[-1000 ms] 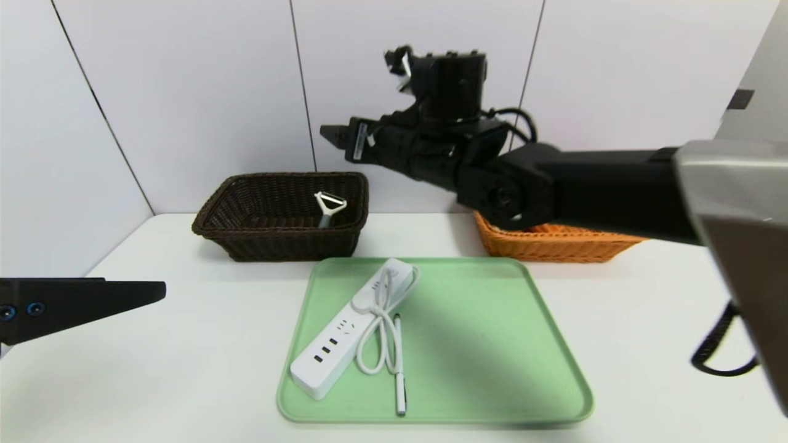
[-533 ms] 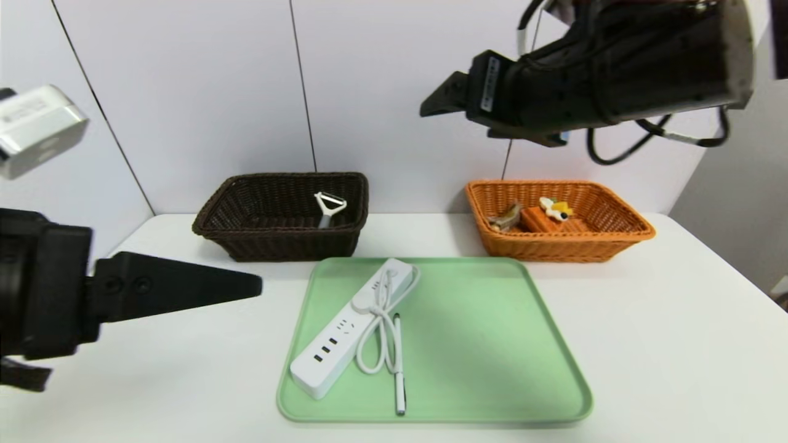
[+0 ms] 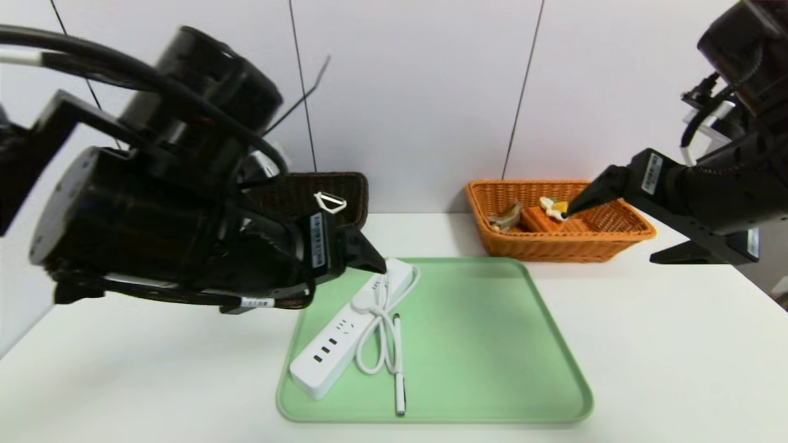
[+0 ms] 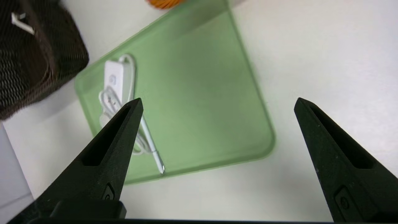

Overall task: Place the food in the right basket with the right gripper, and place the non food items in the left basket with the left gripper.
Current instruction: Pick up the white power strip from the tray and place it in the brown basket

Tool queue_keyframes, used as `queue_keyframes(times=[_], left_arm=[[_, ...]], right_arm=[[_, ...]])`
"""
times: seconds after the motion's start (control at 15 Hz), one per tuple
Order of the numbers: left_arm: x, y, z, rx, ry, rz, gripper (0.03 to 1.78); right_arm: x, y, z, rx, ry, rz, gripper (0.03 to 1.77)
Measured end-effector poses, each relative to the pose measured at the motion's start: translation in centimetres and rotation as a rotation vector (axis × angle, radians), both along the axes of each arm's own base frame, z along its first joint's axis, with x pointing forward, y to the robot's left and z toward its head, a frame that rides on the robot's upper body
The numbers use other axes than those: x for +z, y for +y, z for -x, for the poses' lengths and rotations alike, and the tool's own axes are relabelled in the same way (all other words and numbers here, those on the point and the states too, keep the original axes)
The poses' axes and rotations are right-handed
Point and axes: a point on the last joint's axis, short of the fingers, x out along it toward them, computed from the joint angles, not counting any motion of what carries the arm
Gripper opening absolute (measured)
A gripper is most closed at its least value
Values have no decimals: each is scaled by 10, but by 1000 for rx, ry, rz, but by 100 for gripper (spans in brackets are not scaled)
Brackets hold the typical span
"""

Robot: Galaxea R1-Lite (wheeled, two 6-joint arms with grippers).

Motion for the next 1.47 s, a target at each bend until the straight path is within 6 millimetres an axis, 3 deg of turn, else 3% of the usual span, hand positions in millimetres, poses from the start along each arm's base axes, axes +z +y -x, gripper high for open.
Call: queue_keyframes(times=[0.2,0.47,0.73,1.47], left_arm=[[-6,-31,-18,0,68,-30,169],[-25,-63,-22,-37,125,-120,169],[-32,-80,-32,-18,145,-173,169],[-65,-112,-45,3,230,-249,169]], right_arm=[[-6,-25,0,-41,-11,-68,169],[-23,-33,5,-30,38,-59,169],[-36,-37,4,-34,21,-55,169],[-39,-53,-1,-79,3,-33,170]])
